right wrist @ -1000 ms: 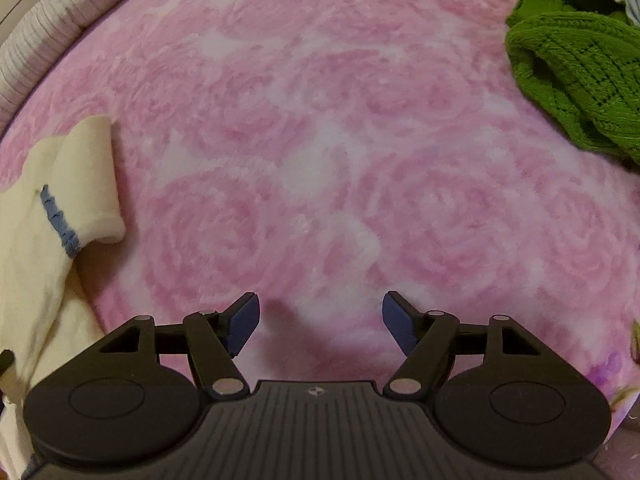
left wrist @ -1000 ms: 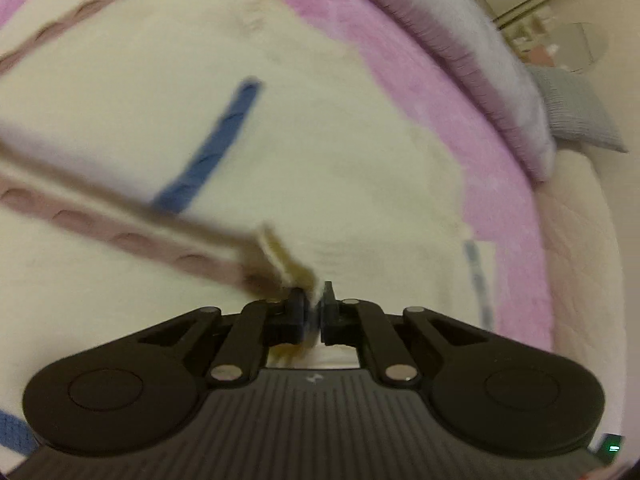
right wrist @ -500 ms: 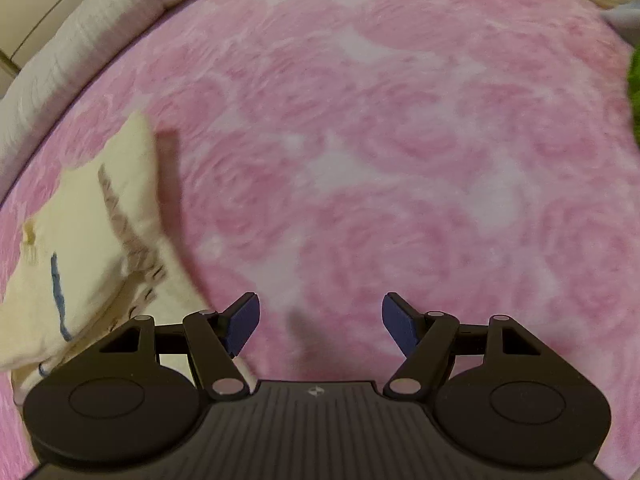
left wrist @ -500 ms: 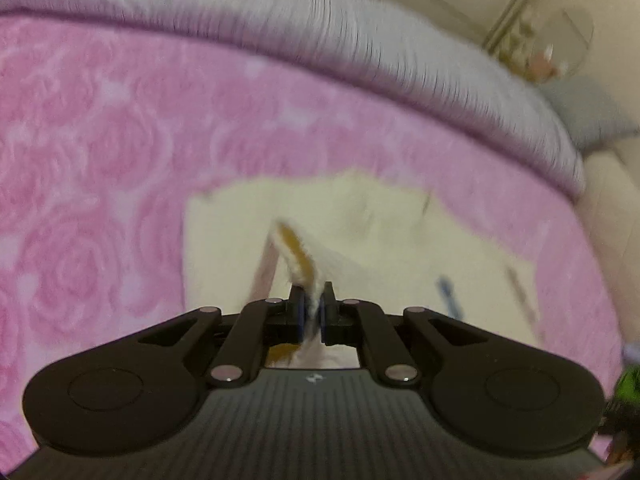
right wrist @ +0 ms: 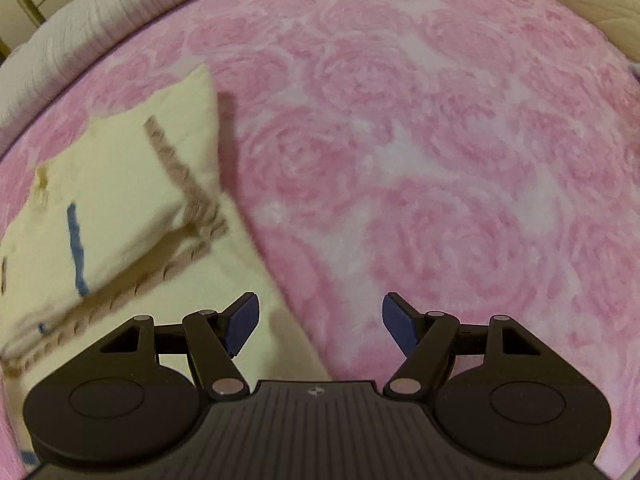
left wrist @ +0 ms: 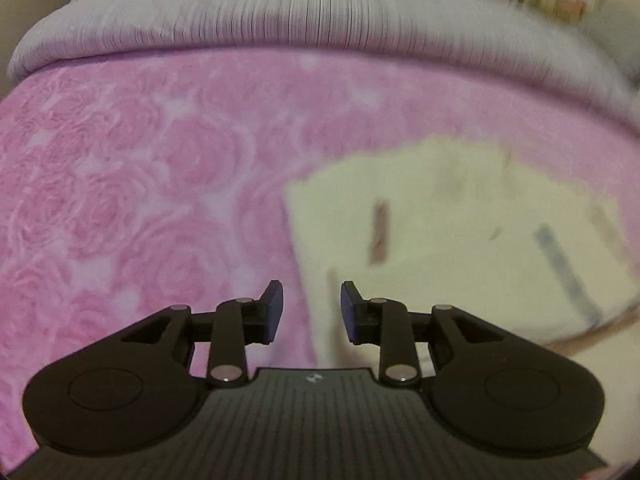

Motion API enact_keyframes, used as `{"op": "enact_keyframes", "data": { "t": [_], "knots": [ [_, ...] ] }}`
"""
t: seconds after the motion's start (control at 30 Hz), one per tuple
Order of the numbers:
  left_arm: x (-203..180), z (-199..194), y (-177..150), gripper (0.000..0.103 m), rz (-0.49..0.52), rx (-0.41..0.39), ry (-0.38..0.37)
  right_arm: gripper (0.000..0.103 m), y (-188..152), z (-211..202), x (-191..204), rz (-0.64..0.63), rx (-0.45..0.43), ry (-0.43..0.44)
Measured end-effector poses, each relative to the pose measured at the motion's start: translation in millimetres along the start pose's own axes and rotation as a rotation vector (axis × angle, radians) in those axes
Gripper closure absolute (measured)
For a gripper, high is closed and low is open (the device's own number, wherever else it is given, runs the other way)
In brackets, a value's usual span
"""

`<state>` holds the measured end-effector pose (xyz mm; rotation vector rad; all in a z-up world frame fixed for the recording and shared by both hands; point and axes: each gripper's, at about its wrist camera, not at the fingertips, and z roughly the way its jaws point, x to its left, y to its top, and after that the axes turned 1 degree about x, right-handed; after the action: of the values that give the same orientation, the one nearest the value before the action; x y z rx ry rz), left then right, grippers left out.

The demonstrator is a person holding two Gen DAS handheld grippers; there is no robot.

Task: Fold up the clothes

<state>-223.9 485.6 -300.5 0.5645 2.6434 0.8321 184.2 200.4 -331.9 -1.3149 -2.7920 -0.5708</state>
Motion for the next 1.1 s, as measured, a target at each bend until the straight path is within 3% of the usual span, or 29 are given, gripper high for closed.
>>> {"op": "enact_keyframes", "data": {
  "t": [0.23,0.3,0.4,0.5,0.57,0.73,0.8,0.93,1.1],
  "knots": [
    [3,26,-37,0.078,0.038,0.138,-0.207,0.033,-53,-5,-9,0.034,0.038,-0.063],
    [18,13,-47,0.078,-0.032,0.164,-0.228,0.032,-72,-9,-18,0.049,0.066,-0.082],
    [39,-22,-77,0.078,-0.061,0.221,-0.161,0.032,-98,-18,-34,0.082,0.1,-0.087],
    [55,-67,-116,0.076,-0.138,0.27,-0.169,0.032,-117,-32,-50,0.111,0.114,-0.042],
    [56,-94,-143,0.067,-0.161,0.288,-0.183,0.032,-125,-39,-58,0.097,0.12,0.012],
    [55,-142,-205,0.064,-0.31,0.272,-0.195,0.032,-140,-41,-72,-0.005,0.118,0.127],
    [52,-152,-223,0.064,-0.328,0.261,-0.164,0.032,-148,-46,-79,-0.033,0.103,0.176],
    [48,-165,-258,0.063,-0.38,0.231,-0.173,0.032,-164,-56,-96,-0.079,0.085,0.251],
    [47,-156,-288,0.062,-0.471,0.234,-0.189,0.035,-180,-62,-118,-0.074,0.089,0.298]
  ]
}}
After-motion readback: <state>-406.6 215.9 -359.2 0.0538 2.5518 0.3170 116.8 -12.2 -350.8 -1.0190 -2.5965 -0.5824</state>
